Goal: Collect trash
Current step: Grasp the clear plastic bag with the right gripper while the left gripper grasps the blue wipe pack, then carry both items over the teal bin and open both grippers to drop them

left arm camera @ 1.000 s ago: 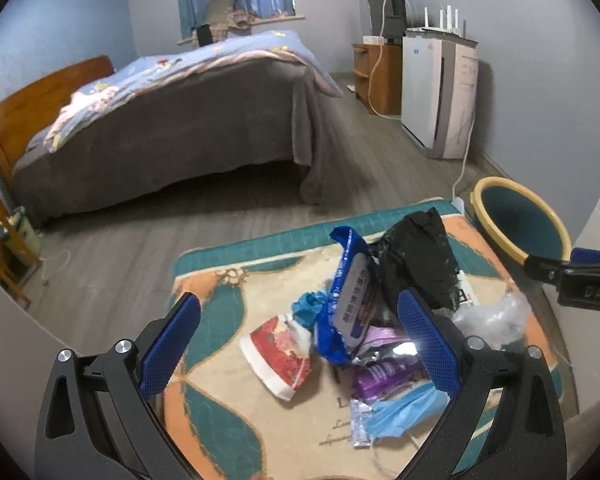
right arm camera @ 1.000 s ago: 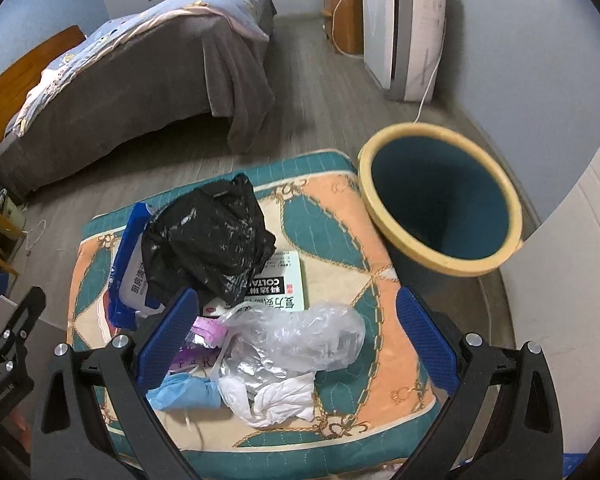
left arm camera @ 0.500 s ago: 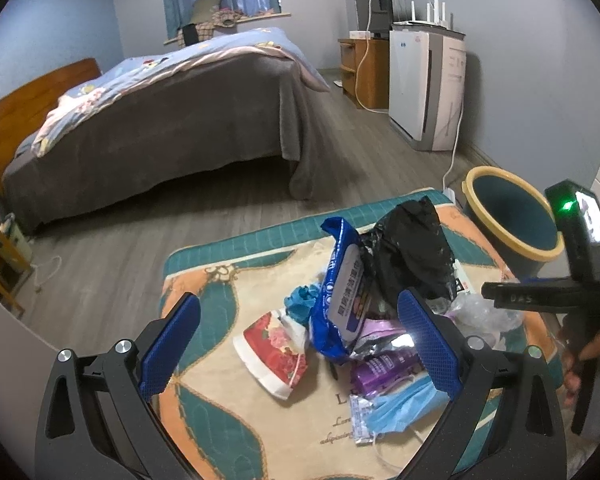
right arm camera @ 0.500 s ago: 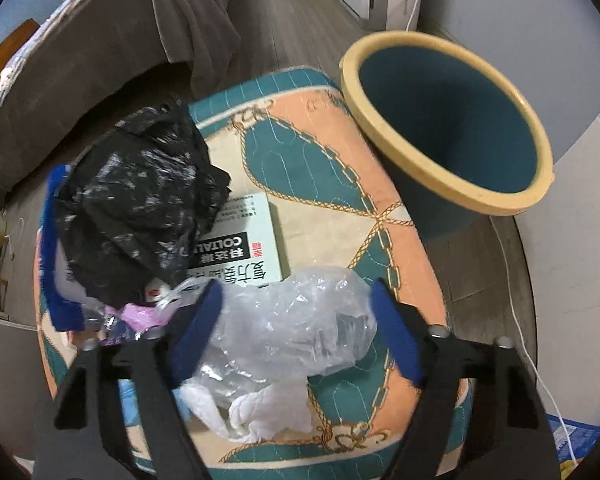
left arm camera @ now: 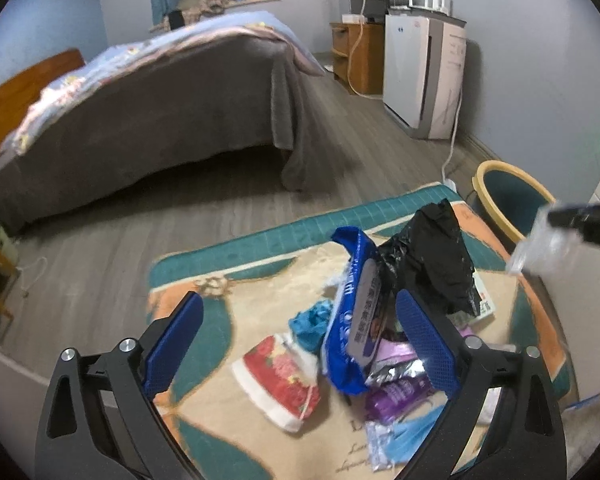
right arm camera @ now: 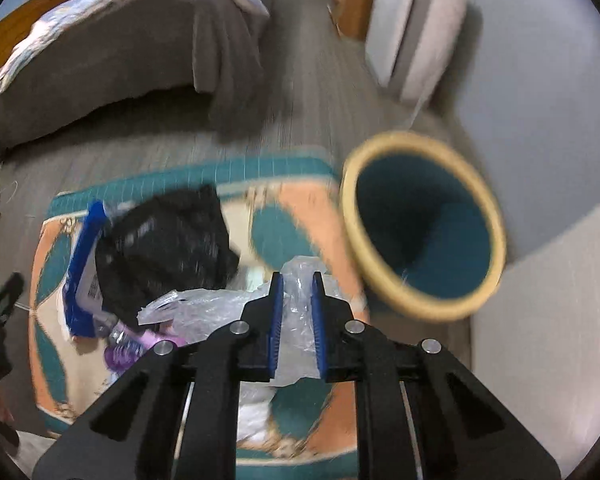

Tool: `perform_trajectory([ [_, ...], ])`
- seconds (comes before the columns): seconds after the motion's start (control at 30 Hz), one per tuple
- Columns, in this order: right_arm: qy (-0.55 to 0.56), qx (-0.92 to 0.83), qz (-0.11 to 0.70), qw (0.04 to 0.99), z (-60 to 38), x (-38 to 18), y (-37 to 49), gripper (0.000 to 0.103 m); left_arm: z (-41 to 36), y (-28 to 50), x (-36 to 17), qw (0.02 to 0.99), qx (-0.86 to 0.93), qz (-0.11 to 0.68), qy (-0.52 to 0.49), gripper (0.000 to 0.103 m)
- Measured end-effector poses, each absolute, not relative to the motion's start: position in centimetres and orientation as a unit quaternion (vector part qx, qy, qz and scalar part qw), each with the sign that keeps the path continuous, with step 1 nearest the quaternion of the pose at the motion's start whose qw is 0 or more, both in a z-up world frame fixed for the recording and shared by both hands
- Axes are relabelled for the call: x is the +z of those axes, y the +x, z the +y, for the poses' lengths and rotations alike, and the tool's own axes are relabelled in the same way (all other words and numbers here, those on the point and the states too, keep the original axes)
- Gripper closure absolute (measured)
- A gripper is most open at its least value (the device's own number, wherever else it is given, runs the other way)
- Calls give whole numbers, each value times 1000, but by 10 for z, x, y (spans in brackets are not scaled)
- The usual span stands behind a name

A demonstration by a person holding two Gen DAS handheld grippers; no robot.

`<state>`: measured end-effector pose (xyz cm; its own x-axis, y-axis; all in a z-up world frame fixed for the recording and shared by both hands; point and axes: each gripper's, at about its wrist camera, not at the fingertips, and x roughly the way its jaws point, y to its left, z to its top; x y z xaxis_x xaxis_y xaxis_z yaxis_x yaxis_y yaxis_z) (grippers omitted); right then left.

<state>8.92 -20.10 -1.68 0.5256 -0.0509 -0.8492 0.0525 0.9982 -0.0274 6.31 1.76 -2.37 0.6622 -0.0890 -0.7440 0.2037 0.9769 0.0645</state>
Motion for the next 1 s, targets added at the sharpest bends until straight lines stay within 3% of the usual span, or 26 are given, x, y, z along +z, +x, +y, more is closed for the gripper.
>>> perform_trajectory([
  [0.07,34,-11,487,873,-206,-19,91,90,11,73,-34,902,-91,415,83,10],
  [0.2,69,10,493,867,-209,-27,103,90,-2,90,-58,883,-115,445,97,32],
  [0.43,71,37,491,867,-196,-27,113,90,-12,106,-94,856,-138,486,108,55],
  [0.5,66,42,492,867,-194,-27,114,90,-16,105,-94,852,-150,489,109,68],
  [0.73,68,49,481,873,-197,-18,110,90,-22,90,-80,861,-156,466,130,85],
  [1.0,83,51,465,880,-207,-6,105,90,-15,74,-38,891,-133,422,103,87],
])
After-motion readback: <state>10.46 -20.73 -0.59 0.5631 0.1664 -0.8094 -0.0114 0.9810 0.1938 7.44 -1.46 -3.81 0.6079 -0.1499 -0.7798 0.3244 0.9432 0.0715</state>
